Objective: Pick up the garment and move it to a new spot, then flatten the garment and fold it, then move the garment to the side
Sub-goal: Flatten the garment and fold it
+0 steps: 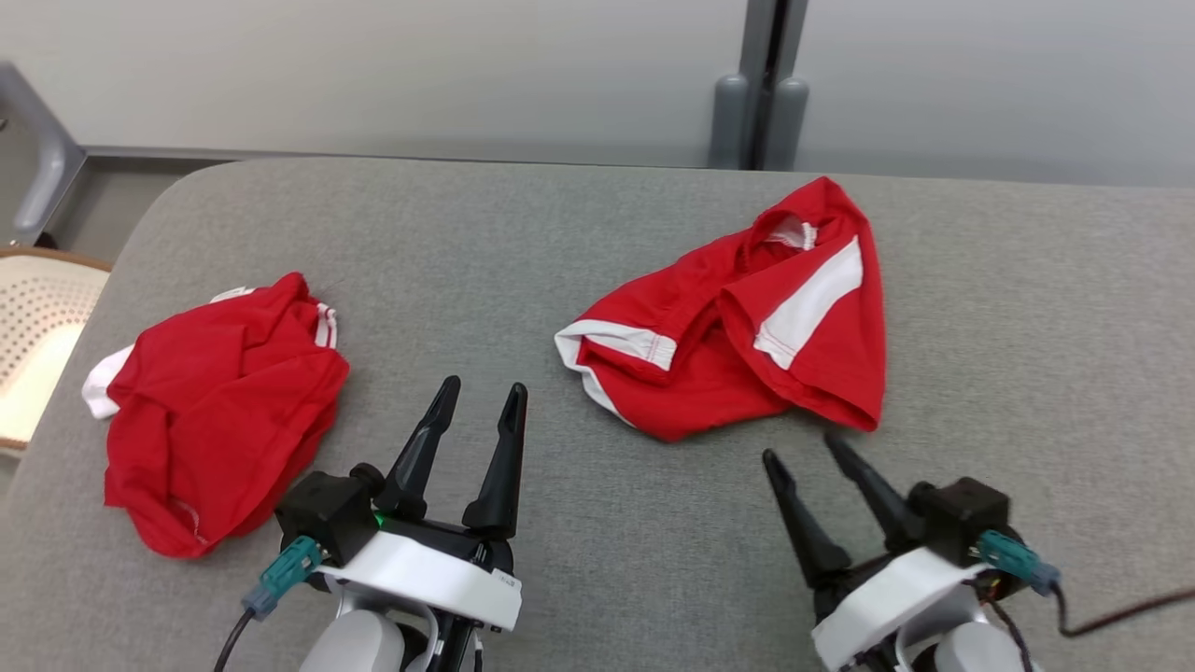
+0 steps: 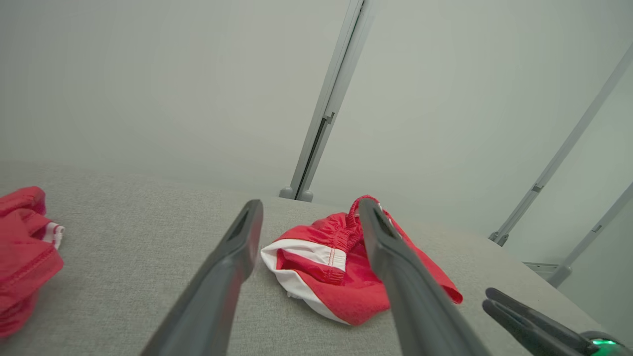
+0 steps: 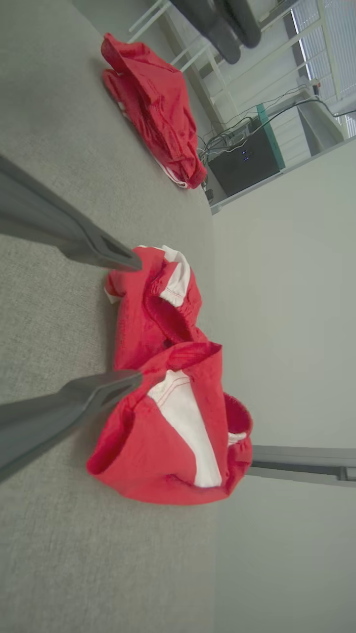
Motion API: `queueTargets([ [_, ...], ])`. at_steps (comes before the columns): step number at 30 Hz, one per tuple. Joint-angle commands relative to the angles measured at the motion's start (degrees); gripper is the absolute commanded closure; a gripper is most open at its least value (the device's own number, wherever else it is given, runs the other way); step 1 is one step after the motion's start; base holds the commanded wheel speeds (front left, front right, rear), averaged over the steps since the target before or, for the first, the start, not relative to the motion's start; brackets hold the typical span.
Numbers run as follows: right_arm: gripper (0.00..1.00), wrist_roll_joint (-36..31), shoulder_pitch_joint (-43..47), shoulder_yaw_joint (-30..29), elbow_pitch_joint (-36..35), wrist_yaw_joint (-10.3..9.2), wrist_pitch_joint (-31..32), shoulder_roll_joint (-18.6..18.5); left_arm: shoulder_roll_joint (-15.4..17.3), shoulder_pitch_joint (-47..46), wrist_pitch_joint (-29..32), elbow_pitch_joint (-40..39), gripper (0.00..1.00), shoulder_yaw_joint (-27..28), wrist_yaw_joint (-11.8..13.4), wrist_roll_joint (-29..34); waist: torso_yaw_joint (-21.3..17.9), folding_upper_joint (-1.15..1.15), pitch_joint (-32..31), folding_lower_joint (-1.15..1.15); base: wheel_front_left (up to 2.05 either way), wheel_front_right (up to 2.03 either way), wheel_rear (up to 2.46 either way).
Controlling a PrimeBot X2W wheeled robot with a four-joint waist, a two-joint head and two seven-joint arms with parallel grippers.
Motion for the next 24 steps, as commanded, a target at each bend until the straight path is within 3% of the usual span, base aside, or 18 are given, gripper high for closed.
queueTargets([
  [1, 0.00, 0.8, -1.1, 1.1, 0.7, 0.01, 0.8, -0.3, 0.2, -1.0, 0.0, -0.1, 0.00, 0.0, 0.1, -0.3, 1.3, 0.00, 1.1, 0.00, 0.00, 0.00, 0.00],
  [12, 0.00, 5.3, -8.7, 8.5, 12.0, 0.01, 5.5, -1.3, 0.2, -2.5, 0.0, -0.4, 0.00, -2.1, 0.9, -2.0, 8.8, 0.00, 5.4, 0.00, 0.00, 0.00, 0.00],
  [20, 0.00, 4.6, -15.1, 7.8, 20.3, 0.01, 2.1, -1.7, 0.2, -3.0, 0.0, -0.7, 0.00, -3.2, 1.5, -3.0, 12.9, 0.00, 7.0, 0.00, 0.00, 0.00, 0.00],
  [21, 1.00, 4.9, -15.7, 8.4, 21.6, 0.02, 1.7, -1.1, 0.2, -2.8, 0.0, -0.8, 0.00, -3.2, 1.5, -3.1, 13.2, 0.00, 7.0, 0.00, 0.00, 0.00, 0.00],
  [24, 1.00, 6.0, -16.5, 9.4, 22.8, 0.01, 1.4, -1.6, 0.2, -2.5, 0.0, -0.6, 0.00, -2.8, 1.6, -3.0, 13.2, 0.00, 6.7, 0.00, 0.00, 0.00, 0.00],
])
